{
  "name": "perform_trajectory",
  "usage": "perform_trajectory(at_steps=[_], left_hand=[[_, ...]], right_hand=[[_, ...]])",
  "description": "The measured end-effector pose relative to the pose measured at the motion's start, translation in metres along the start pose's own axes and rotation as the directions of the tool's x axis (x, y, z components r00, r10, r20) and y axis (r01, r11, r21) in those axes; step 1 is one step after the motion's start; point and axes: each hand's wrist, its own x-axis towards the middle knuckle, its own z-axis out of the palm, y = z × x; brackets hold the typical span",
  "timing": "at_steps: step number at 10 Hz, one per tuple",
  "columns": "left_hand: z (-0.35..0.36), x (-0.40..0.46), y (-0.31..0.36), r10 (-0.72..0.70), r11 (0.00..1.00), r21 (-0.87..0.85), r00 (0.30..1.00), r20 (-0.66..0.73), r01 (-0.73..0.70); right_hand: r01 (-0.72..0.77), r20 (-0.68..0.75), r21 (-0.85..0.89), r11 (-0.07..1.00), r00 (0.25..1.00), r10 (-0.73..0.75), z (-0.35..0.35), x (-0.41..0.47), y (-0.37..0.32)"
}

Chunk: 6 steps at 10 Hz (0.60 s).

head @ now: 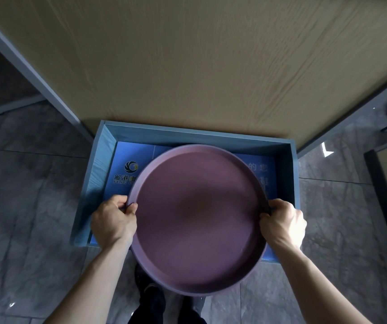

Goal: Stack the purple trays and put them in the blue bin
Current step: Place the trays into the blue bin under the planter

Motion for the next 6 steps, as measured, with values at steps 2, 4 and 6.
perform_trajectory(at_steps=[2,4,6], left_hand=[[0.001,0.003,-0.006,0.009,1.0,-0.009,1.0,0.016,-0.009],[-0.001,0.004,-0.002,-0.014,0.998,0.056,0.997,0.074,0.01],[-0.017,-0.011,0.016,0.105,0.981,0.145,0.985,0.14,-0.125]], right_hand=[[-0.013,-0.037,0.01,1.0,0.999,0.013,0.011,-0.007,0.003],[0.014,-0.016,0.018,1.0,1.0,-0.014,0.01,-0.012,0.004],[0.21,0.105,-0.13,0.969,0.975,-0.197,-0.009,-0.018,-0.006]])
